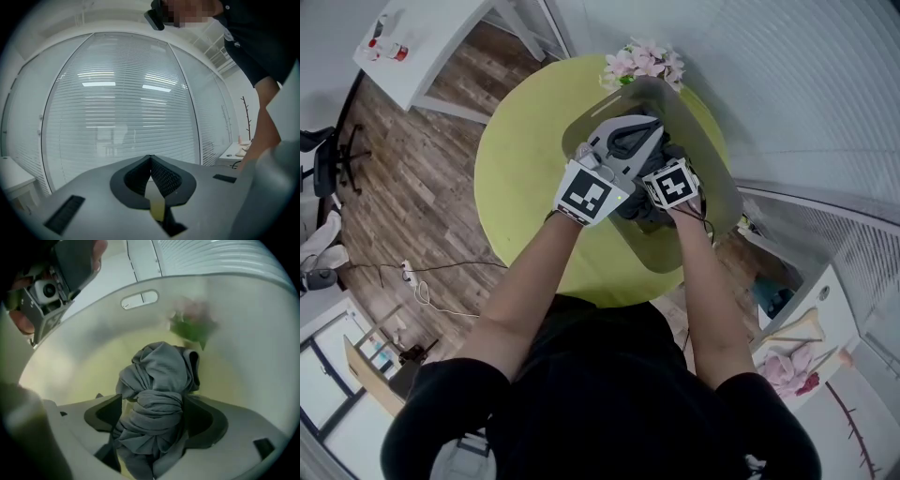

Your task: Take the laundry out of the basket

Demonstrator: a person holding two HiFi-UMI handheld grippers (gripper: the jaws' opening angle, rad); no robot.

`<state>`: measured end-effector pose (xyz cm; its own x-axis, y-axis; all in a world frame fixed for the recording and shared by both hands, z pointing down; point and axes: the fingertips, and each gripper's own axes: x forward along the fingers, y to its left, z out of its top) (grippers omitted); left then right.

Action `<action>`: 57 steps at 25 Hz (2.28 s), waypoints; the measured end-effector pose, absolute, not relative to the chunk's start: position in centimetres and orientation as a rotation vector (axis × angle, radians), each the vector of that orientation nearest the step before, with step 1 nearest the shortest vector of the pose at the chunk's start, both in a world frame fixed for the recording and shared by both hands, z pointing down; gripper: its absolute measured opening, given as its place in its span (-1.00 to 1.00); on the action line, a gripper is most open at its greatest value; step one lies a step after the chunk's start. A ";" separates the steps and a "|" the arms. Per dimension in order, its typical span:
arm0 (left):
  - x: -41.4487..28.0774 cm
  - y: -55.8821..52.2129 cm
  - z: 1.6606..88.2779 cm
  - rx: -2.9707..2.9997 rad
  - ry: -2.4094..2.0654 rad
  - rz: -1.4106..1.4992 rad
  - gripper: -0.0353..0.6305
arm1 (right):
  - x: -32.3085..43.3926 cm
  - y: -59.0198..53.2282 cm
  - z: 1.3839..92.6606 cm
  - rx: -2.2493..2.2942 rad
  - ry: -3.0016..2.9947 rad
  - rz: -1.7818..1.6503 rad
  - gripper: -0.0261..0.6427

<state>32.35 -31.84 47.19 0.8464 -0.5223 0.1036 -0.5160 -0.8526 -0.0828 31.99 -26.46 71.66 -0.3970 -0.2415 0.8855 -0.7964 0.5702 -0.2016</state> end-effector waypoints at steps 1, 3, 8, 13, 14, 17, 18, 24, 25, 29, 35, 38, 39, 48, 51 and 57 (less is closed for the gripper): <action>32.4 -32.1 47.2 -2.967 0.836 -0.183 -0.87 | 32.0 -26.5 72.3 0.834 -1.908 0.798 0.27; 32.7 -32.6 47.4 -2.970 0.834 -0.177 -0.87 | 32.2 -26.6 73.5 0.830 -1.883 0.809 0.29; 32.8 -33.6 48.7 -2.991 0.855 -0.180 -0.87 | 32.1 -26.8 75.5 0.795 -1.832 0.822 0.36; 32.9 -34.4 49.7 -3.000 0.870 -0.187 -0.87 | 31.7 -26.4 78.0 0.746 -1.776 0.815 0.41; 32.9 -34.4 49.8 -3.002 0.871 -0.192 -0.87 | 31.7 -26.4 78.4 0.742 -1.771 0.815 0.41; 32.6 -34.6 50.2 -3.011 0.883 -0.193 -0.87 | 31.5 -26.5 79.2 0.717 -1.768 0.808 0.41; 32.4 -34.7 50.1 -3.014 0.893 -0.183 -0.87 | 31.4 -26.6 79.3 0.710 -1.768 0.804 0.41; 31.1 -35.7 49.5 -2.982 1.020 -0.136 -0.87 | 31.5 -26.8 79.9 0.707 -1.765 0.766 0.40; 30.9 -35.8 49.3 -2.981 1.048 -0.117 -0.87 | 31.5 -26.8 79.7 0.708 -1.767 0.769 0.38; 30.7 -35.7 48.1 -2.992 1.076 -0.063 -0.87 | 31.8 -26.5 78.6 0.697 -1.763 0.807 0.21; 29.9 -35.2 44.8 -2.954 1.079 -0.027 -0.87 | 31.6 -26.1 74.1 0.641 -1.788 0.785 0.19; 29.5 -34.7 43.0 -2.954 1.071 0.006 -0.87 | 31.6 -25.9 71.0 0.624 -1.811 0.753 0.19; 29.3 -34.6 42.6 -2.952 1.071 0.001 -0.87 | 31.6 -25.9 70.0 0.626 -1.818 0.740 0.19; 27.0 -31.7 40.0 -2.859 1.115 -0.169 -0.87 | 32.3 -25.3 62.2 0.615 -1.888 0.679 0.19; 26.2 -30.6 38.8 -2.833 1.131 -0.179 -0.87 | 32.5 -24.8 60.1 0.606 -1.885 0.651 0.19; 24.5 -28.0 36.9 -2.781 1.190 -0.190 -0.87 | 32.3 -23.8 56.0 0.589 -1.901 0.602 0.19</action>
<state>24.54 -27.99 36.94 0.6846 -0.7254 0.0715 -0.7115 -0.6864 -0.1508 32.34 -23.78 55.99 -0.3674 -0.1327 0.9206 -0.6381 0.7561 -0.1456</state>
